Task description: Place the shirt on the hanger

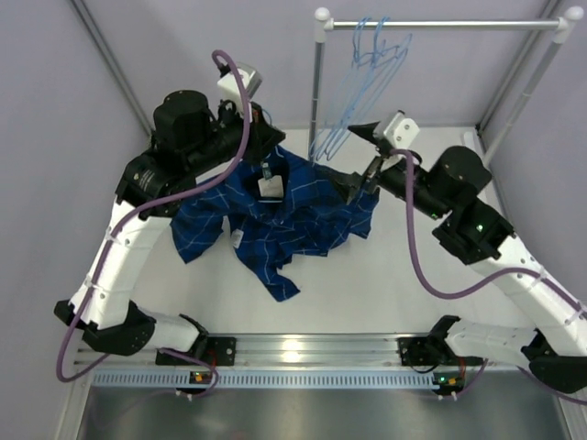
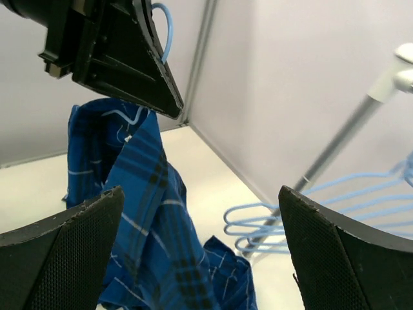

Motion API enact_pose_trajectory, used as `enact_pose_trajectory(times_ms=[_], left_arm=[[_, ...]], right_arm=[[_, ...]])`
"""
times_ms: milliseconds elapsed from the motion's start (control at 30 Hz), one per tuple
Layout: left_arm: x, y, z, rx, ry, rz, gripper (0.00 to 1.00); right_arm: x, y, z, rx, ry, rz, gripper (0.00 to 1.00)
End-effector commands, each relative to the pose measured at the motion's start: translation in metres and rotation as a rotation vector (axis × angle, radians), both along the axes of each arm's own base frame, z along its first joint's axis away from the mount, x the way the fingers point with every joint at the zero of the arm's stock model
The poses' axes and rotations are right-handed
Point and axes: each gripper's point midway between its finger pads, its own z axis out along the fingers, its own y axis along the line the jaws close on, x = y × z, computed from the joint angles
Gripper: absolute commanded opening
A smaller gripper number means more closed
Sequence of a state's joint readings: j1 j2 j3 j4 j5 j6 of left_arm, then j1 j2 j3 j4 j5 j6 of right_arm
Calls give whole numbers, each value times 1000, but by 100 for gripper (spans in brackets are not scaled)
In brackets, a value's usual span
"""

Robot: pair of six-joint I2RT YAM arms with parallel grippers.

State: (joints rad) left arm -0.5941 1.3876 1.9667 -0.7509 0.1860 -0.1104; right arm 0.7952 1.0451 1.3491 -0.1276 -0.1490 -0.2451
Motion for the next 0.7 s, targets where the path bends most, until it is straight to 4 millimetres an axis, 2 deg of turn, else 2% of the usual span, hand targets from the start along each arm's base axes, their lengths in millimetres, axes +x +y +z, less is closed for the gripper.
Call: enact_pose_trajectory(times_ms=[0, 67, 200, 467, 500, 600, 667], left_arm=[[-24, 13, 40, -108, -95, 1, 0], [-31, 15, 42, -114, -97, -14, 0], [-38, 17, 42, -111, -87, -27, 0], [-37, 24, 45, -86, -103, -1, 0], [-37, 23, 44, -84, -104, -7, 0], [-40, 18, 43, -84, -103, -39, 0], [-40, 12, 37, -73, -86, -69, 0]], right_arm=[[-1, 33, -6, -87, -11, 163, 99], [-4, 42, -9, -120, -18, 220, 100], [9, 55, -16, -147, -3, 242, 99], [19, 71, -65, -230, 121, 324, 98], [20, 72, -74, -241, 140, 324, 97], [23, 72, -84, -251, 163, 317, 86], [17, 79, -85, -234, 199, 363, 71]])
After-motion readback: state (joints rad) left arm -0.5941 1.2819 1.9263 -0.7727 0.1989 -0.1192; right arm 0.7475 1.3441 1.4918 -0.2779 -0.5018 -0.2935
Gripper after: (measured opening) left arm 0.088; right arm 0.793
